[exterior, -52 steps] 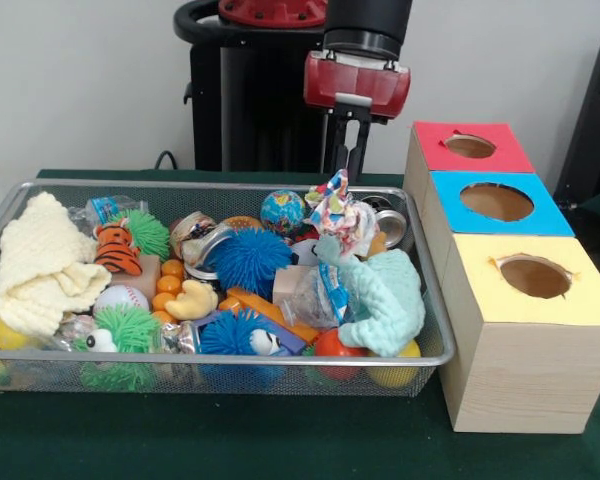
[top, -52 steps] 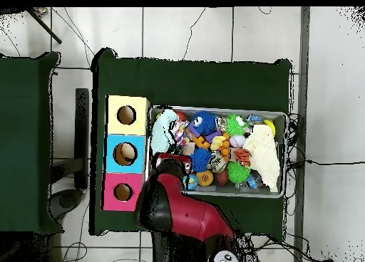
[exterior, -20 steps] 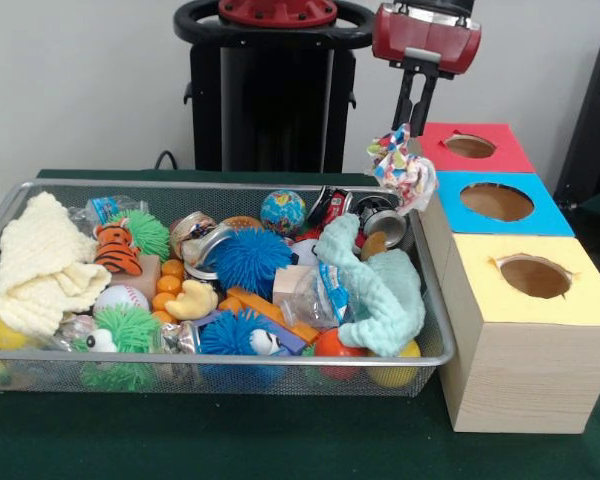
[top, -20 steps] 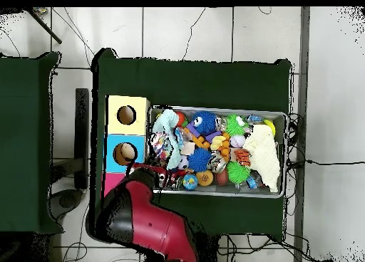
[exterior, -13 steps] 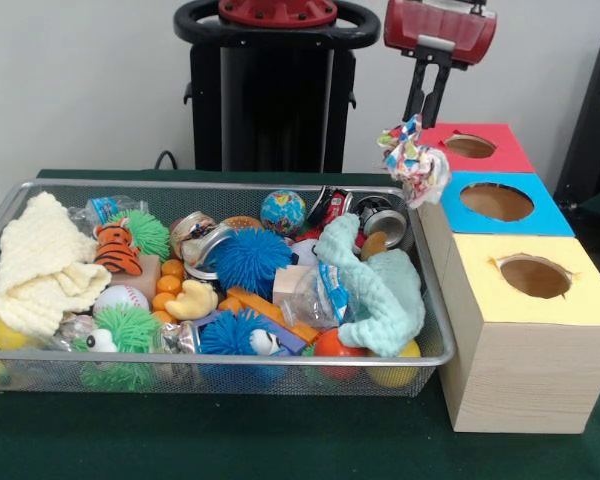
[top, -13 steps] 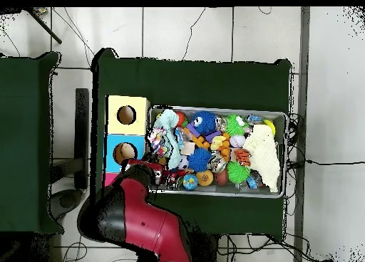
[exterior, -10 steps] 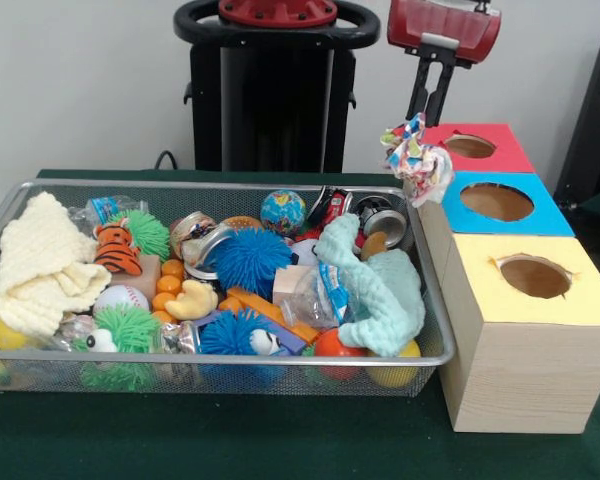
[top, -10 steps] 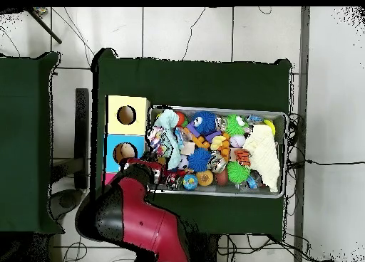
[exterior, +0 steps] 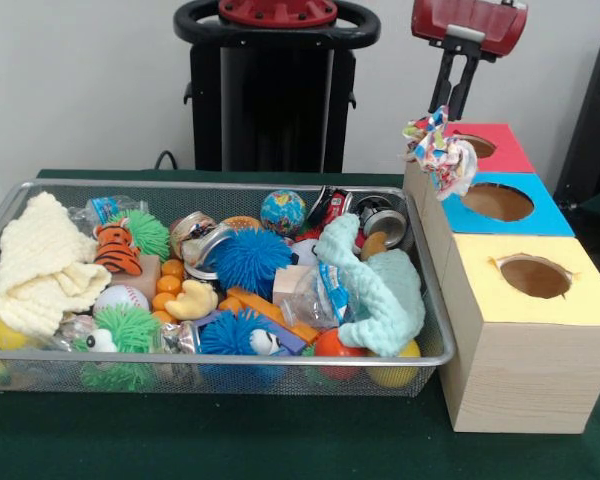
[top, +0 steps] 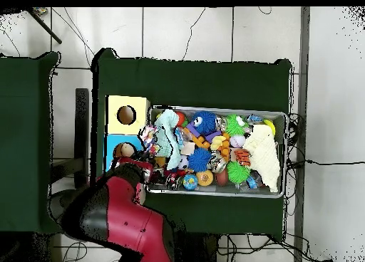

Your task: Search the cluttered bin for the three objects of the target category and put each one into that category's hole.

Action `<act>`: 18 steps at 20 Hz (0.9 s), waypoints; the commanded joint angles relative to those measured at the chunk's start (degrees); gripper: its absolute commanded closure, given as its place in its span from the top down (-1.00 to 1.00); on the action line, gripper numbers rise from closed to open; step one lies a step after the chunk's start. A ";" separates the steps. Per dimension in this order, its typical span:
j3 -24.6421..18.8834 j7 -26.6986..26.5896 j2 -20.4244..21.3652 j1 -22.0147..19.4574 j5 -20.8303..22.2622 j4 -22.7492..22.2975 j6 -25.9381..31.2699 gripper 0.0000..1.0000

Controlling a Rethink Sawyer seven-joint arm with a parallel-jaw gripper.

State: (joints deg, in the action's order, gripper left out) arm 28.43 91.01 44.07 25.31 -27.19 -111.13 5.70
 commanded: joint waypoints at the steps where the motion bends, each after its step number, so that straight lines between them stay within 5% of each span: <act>1: 1.65 18.56 -4.19 2.33 -4.83 4.40 7.66 -1.00; 18: 9.20 27.69 -11.16 10.40 -7.97 11.58 15.19 -1.00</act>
State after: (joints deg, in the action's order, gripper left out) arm 36.78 101.06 36.94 34.80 -32.33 -104.72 11.56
